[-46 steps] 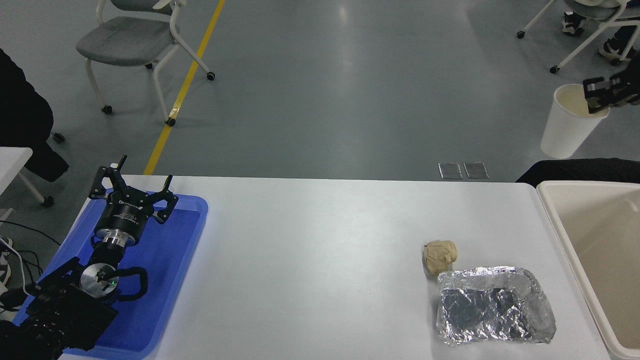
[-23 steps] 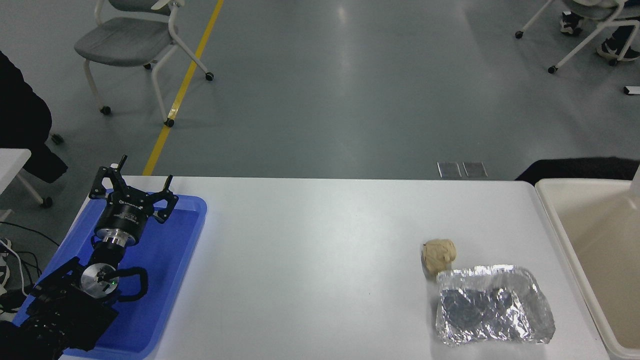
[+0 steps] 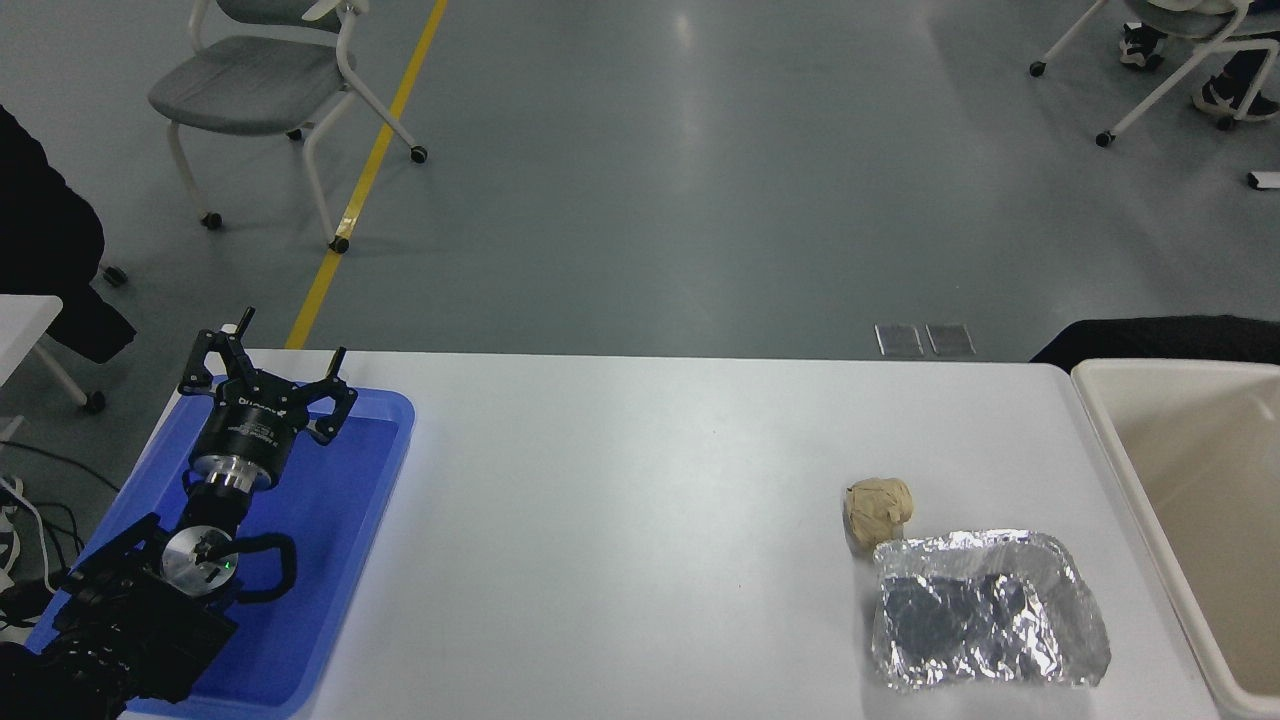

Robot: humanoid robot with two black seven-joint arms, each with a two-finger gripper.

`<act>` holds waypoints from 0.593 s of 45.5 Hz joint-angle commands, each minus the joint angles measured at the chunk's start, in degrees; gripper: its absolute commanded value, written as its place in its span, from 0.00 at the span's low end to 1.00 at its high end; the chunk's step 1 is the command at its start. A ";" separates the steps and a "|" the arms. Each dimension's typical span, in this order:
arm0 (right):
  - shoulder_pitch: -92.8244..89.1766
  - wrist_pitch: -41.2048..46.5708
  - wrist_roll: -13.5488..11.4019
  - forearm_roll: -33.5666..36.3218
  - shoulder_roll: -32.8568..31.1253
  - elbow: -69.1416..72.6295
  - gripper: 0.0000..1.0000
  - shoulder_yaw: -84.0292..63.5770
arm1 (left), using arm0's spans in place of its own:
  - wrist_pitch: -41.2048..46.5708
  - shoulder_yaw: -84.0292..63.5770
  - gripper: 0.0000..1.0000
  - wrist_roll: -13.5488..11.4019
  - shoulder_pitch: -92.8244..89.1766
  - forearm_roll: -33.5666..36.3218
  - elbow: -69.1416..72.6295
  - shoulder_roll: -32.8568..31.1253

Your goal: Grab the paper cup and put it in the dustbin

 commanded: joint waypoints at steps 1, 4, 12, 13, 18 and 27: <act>-6.58 -6.90 -0.21 2.84 4.89 -2.60 0.00 0.76 | 0.00 0.00 1.00 -0.01 0.00 0.00 0.00 0.00; -6.76 -7.52 -0.22 2.84 5.25 -2.51 0.00 0.85 | 0.00 0.00 1.00 -0.01 0.00 0.00 0.00 0.00; -6.93 -7.78 -0.22 2.84 5.34 -2.60 0.00 1.47 | 0.00 0.00 1.00 -0.01 0.00 0.00 0.00 0.00; -6.93 -7.87 -0.22 2.84 5.34 -2.60 0.08 1.47 | 0.00 0.00 1.00 -0.01 0.00 0.00 0.00 0.00; -6.93 -7.87 -0.22 2.84 5.25 -2.42 1.00 1.47 | 0.00 0.00 1.00 -0.01 0.09 0.00 0.00 0.00; -6.32 -7.79 -0.04 2.84 5.25 -2.33 1.00 0.94 | 0.00 0.00 1.00 -0.09 0.00 0.00 0.00 0.00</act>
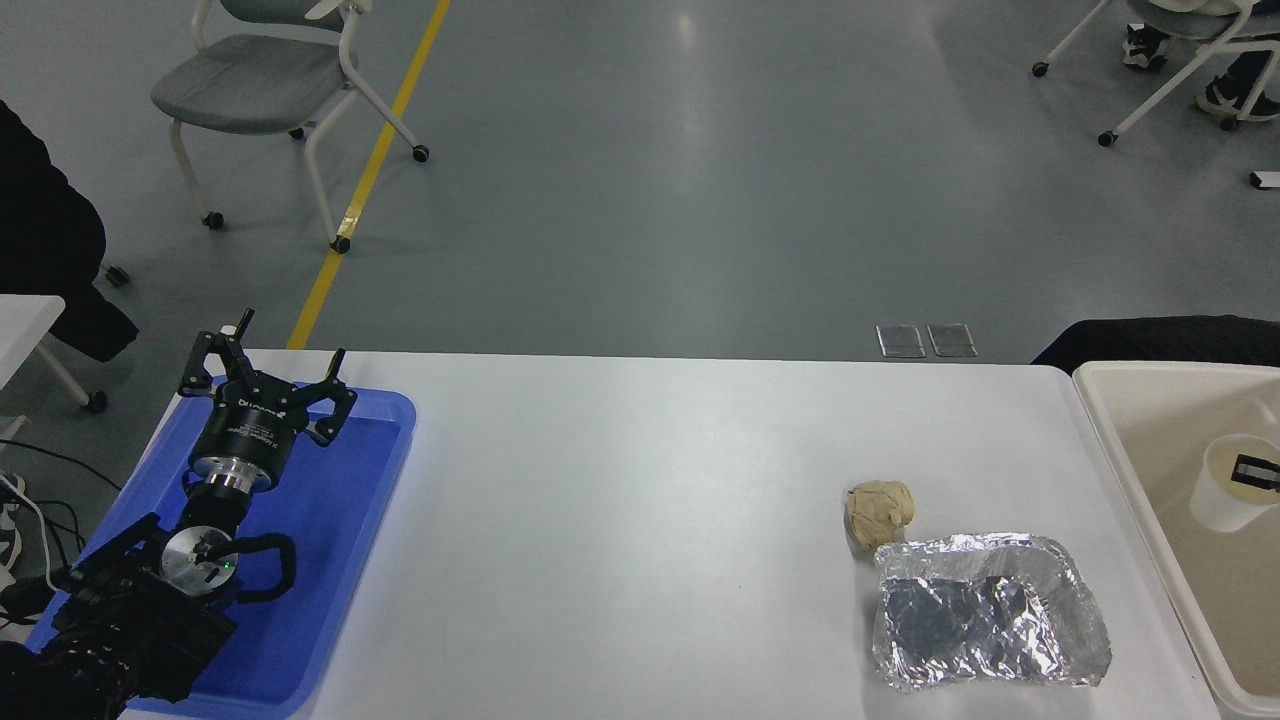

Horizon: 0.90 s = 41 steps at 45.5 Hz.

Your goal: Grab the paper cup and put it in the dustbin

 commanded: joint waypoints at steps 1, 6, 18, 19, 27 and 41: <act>0.28 -0.41 0.25 0.15 0.39 -0.02 1.00 -0.47 | 0.00 0.00 1.00 0.01 -0.03 0.00 0.00 0.00; 3.52 0.38 0.34 -0.11 1.09 0.59 1.00 -0.73 | 0.00 0.00 1.00 0.01 -0.03 0.00 0.00 0.00; 26.27 3.98 0.34 -0.90 -5.14 17.00 1.00 -11.97 | 0.00 0.00 1.00 0.01 -0.03 0.09 0.00 0.00; 29.25 4.07 0.25 -0.90 -5.59 19.90 1.00 -13.37 | 0.00 0.00 1.00 0.01 -0.12 0.00 0.00 -0.09; 50.97 7.31 0.07 -0.72 -5.94 40.30 1.00 -27.96 | 0.00 0.00 1.00 0.01 -0.03 0.00 0.00 -0.09; 70.59 23.75 0.16 0.68 3.37 58.77 1.00 -32.37 | 0.00 0.00 1.00 0.09 -0.03 0.00 0.00 -0.09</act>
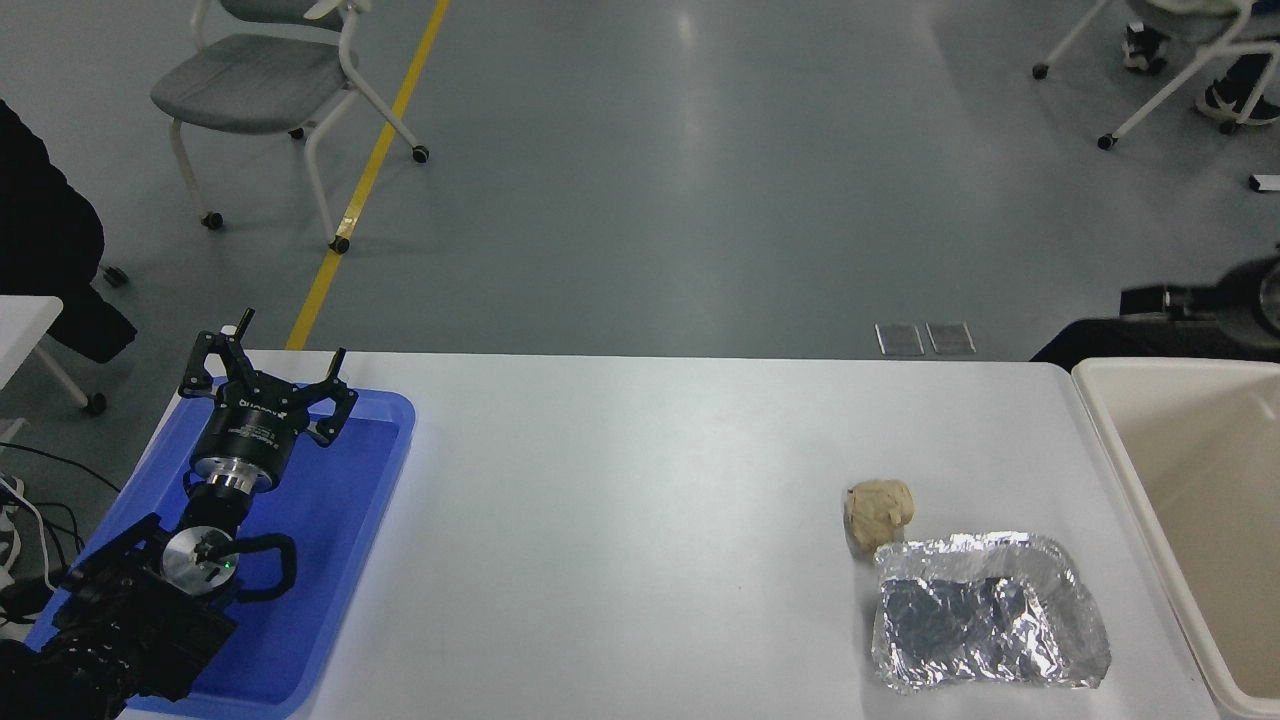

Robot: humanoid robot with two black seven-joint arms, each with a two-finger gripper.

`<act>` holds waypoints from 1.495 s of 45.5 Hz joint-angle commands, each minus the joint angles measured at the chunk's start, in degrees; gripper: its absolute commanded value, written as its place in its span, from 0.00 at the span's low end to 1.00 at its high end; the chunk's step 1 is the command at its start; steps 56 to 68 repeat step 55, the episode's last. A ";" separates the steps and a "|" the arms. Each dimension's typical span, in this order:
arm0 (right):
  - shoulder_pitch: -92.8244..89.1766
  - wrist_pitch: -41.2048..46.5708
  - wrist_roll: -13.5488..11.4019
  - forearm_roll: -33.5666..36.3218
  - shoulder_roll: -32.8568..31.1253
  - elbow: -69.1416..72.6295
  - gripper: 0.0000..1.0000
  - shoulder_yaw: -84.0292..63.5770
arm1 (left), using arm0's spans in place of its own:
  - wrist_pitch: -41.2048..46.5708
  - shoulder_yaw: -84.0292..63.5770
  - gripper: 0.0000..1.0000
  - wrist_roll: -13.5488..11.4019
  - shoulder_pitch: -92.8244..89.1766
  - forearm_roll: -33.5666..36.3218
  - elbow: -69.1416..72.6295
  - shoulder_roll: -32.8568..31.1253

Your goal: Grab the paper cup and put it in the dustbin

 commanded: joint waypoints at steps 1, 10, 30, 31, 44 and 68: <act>15.14 10.17 -0.10 1.17 6.10 14.76 1.00 -4.88 | 0.00 0.00 1.00 -0.02 0.01 -0.02 -0.16 -0.05; 17.26 15.45 -0.19 8.10 9.97 20.47 1.00 -4.36 | 0.00 0.00 1.00 -0.02 0.01 -0.02 0.02 -0.05; 28.59 19.76 -0.28 23.59 14.98 31.11 1.00 -7.16 | 0.00 0.00 1.00 -0.02 0.09 -0.02 0.02 0.04; 29.38 19.76 -0.28 23.67 14.90 31.72 1.00 -8.21 | 0.00 0.00 1.00 -0.02 0.09 -0.02 0.02 0.04; 33.69 19.76 -0.28 23.59 12.00 36.21 1.00 -13.58 | 0.00 0.00 1.00 -0.02 0.09 -0.02 0.02 0.04; 34.75 19.76 -0.28 23.50 11.99 36.21 1.00 -14.02 | 0.00 0.00 1.00 -0.02 0.09 -0.02 0.02 0.04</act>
